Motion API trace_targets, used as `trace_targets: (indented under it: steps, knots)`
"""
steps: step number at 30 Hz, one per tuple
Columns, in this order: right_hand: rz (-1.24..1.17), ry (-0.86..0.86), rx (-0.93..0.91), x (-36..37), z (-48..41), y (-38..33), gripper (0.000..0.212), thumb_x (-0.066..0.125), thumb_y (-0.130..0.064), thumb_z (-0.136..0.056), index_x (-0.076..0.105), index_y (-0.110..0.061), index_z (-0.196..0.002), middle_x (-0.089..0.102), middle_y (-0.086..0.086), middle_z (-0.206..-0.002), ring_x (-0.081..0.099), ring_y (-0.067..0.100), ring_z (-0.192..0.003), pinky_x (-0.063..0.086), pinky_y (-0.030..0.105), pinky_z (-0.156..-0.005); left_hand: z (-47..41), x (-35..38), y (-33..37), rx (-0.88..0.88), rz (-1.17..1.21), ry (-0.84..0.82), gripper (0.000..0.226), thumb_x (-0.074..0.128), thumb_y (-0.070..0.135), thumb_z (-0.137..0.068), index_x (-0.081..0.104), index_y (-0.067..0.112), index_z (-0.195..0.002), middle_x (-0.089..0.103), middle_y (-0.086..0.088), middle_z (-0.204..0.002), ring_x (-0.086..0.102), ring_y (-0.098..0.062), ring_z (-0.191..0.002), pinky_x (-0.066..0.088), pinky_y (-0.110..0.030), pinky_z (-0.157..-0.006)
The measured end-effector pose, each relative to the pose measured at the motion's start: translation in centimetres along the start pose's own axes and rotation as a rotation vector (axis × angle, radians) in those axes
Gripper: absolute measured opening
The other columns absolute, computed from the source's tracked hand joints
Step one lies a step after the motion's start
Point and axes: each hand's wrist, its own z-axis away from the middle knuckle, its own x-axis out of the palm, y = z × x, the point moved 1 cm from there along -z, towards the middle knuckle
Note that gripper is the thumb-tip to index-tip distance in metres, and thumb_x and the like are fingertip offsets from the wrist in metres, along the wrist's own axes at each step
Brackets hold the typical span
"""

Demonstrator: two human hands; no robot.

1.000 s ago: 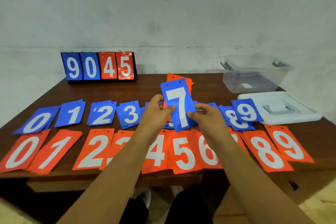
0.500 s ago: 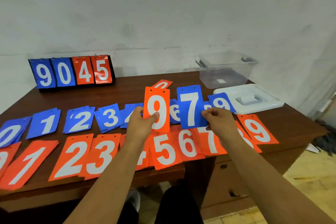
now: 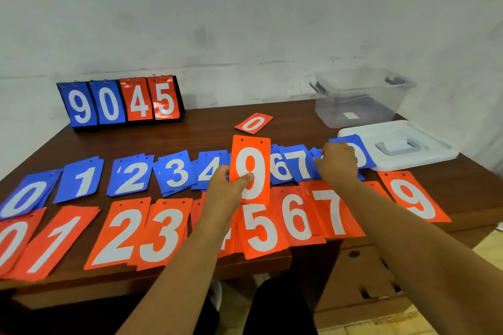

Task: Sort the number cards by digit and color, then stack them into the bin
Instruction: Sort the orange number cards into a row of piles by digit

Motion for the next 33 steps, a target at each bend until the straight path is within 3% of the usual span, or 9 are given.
trace_targets:
  steps: [3,6,10,14,19,22,26,29,33]
  knots:
    - [-0.305,-0.024,-0.062,-1.5,1.4,-1.2,0.028,0.062,-0.034,-0.093,0.065,-0.008,-0.102,0.064,0.008,-0.099,0.058,0.020,-0.090,0.049,0.034,-0.076,0.1,0.4,-0.2,-0.011,-0.003,-0.010,0.036,0.071,0.035,-0.087,0.050,0.029,-0.115,0.066,0.000,-0.110,0.071,-0.017,-0.084,0.062,-0.039,-0.067]
    - [-0.761,-0.331,-0.084,-3.8,5.1,-3.5,0.033,0.054,-0.044,-0.095,0.068,-0.013,-0.097,0.069,-0.004,-0.084,0.057,0.009,-0.071,0.049,0.026,-0.068,0.6,1.3,-0.1,-0.002,0.007,-0.032,0.042,0.070,0.039,-0.086,0.052,0.025,-0.122,0.067,0.000,-0.112,0.072,-0.017,-0.083,0.062,-0.037,-0.064]
    - [-0.869,-0.445,-0.200,-4.7,8.6,-3.8,0.011,0.058,-0.031,-0.096,0.064,-0.026,-0.089,0.069,-0.012,-0.082,0.068,0.003,-0.067,0.050,0.013,-0.055,1.5,2.6,0.0,0.041,-0.005,-0.102,0.043,0.069,0.042,-0.086,0.056,0.025,-0.123,0.069,0.000,-0.114,0.072,-0.020,-0.093,0.062,-0.045,-0.076]
    - [-0.865,-0.364,-0.125,-5.3,8.2,-1.6,0.003,0.063,-0.026,-0.093,0.065,-0.025,-0.091,0.072,-0.005,-0.092,0.069,0.005,-0.073,0.051,0.014,-0.056,2.4,3.7,0.1,0.138,-0.151,-0.171,0.024,0.066,0.041,-0.089,0.060,0.025,-0.106,0.070,0.008,-0.104,0.069,-0.010,-0.090,0.059,-0.028,-0.072]
    - [-0.758,-0.179,0.032,-7.2,6.6,3.8,0.036,0.069,-0.027,-0.089,0.061,-0.013,-0.121,0.066,0.004,-0.117,0.064,0.018,-0.099,0.055,0.028,-0.074,3.7,6.3,0.1,0.310,-0.394,-0.243,0.017,0.063,0.037,-0.092,0.057,0.024,-0.102,0.063,0.011,-0.096,0.060,-0.003,-0.086,0.047,-0.017,-0.067]
    - [-0.696,-0.110,0.073,-8.8,5.7,8.1,0.028,0.065,-0.024,-0.092,0.063,-0.012,-0.117,0.068,0.010,-0.120,0.067,0.024,-0.098,0.057,0.035,-0.080,4.4,9.2,-0.1,0.526,-0.581,-0.335,0.016,0.065,0.031,-0.091,0.060,0.023,-0.104,0.058,0.008,-0.107,0.056,-0.006,-0.098,0.049,-0.023,-0.082]
    - [-0.559,-0.058,0.121,-10.3,5.2,13.4,0.026,0.064,-0.025,-0.093,0.067,-0.009,-0.114,0.069,0.011,-0.114,0.062,0.016,-0.081,0.051,0.023,-0.065,4.8,14.3,-0.1,0.768,-0.755,-0.469,0.022,0.064,0.029,-0.091,0.063,0.021,-0.112,0.052,0.003,-0.116,0.052,-0.012,-0.110,0.040,-0.021,-0.085]
    - [-0.484,-0.047,0.143,-10.2,4.7,16.6,0.031,0.064,-0.025,-0.093,0.068,-0.004,-0.116,0.068,0.012,-0.118,0.064,0.024,-0.099,0.047,0.029,-0.082,4.4,17.7,0.1,0.828,-0.887,-0.516,0.035,0.063,0.037,-0.091,0.060,0.022,-0.123,0.051,0.001,-0.125,0.052,-0.016,-0.114,0.042,-0.026,-0.089]
    - [-0.366,-0.070,0.231,-8.8,4.2,19.6,0.026,0.064,-0.025,-0.093,0.073,-0.005,-0.106,0.071,0.010,-0.105,0.058,0.016,-0.081,0.048,0.028,-0.075,3.2,20.3,-0.5,0.818,-1.089,-0.555,0.054,0.061,0.049,-0.089,0.052,0.024,-0.136,0.048,-0.002,-0.134,0.048,-0.019,-0.121,0.042,-0.034,-0.098]
